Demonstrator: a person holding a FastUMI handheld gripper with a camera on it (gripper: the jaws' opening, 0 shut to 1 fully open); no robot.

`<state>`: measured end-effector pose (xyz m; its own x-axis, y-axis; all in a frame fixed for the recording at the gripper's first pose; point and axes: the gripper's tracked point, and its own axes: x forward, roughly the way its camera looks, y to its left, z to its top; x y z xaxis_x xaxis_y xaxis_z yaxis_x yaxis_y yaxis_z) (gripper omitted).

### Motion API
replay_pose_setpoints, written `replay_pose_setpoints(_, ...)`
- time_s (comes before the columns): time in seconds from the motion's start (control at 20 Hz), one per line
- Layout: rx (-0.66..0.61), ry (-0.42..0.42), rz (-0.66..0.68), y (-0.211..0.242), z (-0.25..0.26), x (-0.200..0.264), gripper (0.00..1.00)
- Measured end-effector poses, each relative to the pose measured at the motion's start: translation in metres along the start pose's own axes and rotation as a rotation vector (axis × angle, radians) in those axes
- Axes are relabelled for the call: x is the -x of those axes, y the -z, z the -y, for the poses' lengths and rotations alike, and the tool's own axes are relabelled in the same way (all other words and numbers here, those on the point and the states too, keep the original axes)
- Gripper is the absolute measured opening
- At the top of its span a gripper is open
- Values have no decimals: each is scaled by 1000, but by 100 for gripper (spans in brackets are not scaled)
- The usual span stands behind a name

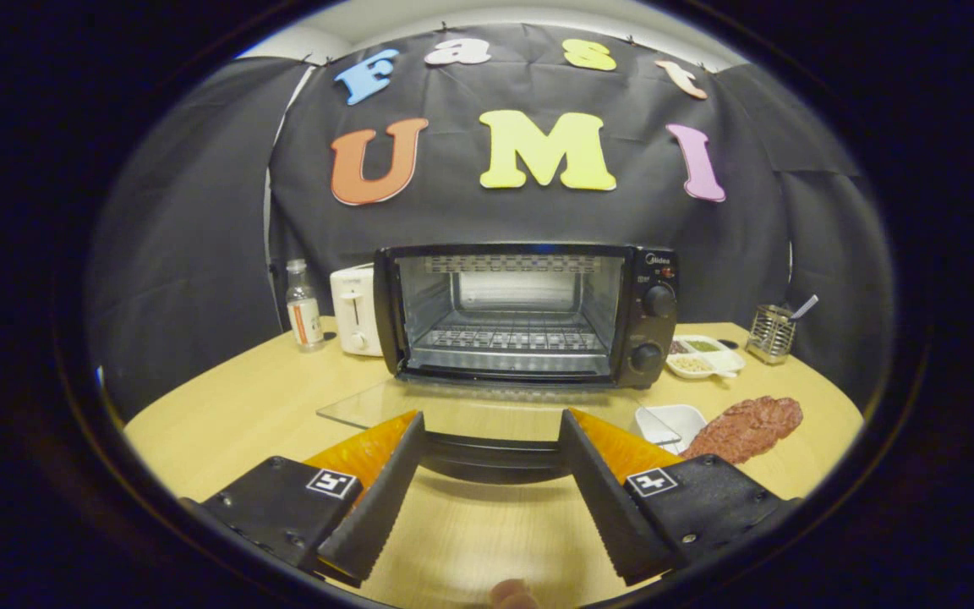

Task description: Open the toaster oven, put the food inside, and close the toaster oven door.

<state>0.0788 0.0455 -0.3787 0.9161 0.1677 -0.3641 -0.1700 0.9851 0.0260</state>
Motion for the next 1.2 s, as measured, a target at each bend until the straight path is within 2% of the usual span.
replay_pose_setpoints(0.35,-11,36,-35,6,-2,-2,100)
replay_pose_setpoints(0.7,1,-38,-3,-10,11,9,100)
replay_pose_setpoints(1.0,-76,-81,-92,-44,73,30,100)
replay_pose_setpoints(1.2,-58,-83,-157,-64,125,33,100)
